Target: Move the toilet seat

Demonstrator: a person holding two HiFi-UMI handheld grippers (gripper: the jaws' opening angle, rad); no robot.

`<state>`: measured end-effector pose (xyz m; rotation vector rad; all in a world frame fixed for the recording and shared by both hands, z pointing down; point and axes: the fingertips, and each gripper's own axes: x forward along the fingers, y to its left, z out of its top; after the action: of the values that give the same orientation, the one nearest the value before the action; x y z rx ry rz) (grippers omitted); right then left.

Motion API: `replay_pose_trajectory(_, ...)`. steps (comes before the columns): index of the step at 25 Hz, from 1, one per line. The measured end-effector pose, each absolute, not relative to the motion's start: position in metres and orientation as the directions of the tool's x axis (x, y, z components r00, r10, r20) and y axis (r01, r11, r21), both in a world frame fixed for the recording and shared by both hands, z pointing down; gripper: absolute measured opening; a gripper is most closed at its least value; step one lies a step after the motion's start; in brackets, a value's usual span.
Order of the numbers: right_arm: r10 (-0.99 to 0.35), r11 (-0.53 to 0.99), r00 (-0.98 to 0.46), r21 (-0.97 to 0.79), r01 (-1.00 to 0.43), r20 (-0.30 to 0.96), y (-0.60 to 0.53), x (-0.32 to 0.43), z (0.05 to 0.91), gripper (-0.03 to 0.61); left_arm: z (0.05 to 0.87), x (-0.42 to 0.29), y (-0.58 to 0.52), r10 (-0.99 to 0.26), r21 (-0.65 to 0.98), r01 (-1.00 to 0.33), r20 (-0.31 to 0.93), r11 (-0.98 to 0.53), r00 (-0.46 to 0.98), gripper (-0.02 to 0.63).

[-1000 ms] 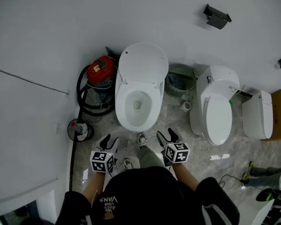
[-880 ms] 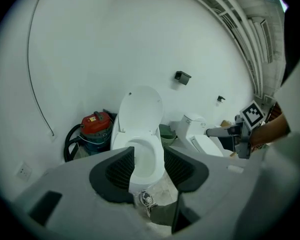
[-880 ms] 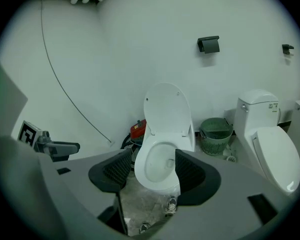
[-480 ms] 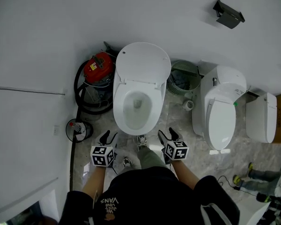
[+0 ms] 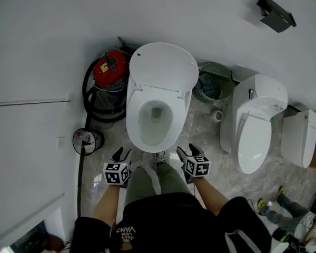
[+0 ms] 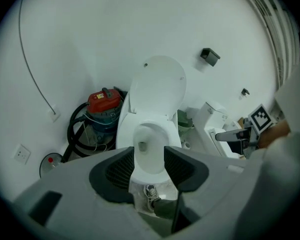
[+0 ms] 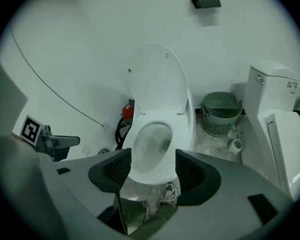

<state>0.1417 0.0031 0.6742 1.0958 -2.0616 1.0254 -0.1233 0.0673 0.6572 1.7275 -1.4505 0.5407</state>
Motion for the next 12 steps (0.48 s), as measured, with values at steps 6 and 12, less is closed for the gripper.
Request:
replay_pose_trajectory(6, -0.323, 0.361, -0.492, -0.375, -0.854, 0.809, 0.001, 0.137, 0.718, 0.275, 0.695, -0.131, 0.058, -0.567, 0.337, -0.941, 0.780, 0.024, 0.265, 0.195)
replay_pose_trajectory(12, -0.322, 0.270, -0.466, -0.391, -0.880, 0.824, -0.010, 0.129, 0.764, 0.282, 0.743, -0.148, 0.047, -0.518, 0.336, -0.941, 0.812, 0.039, 0.268, 0.204)
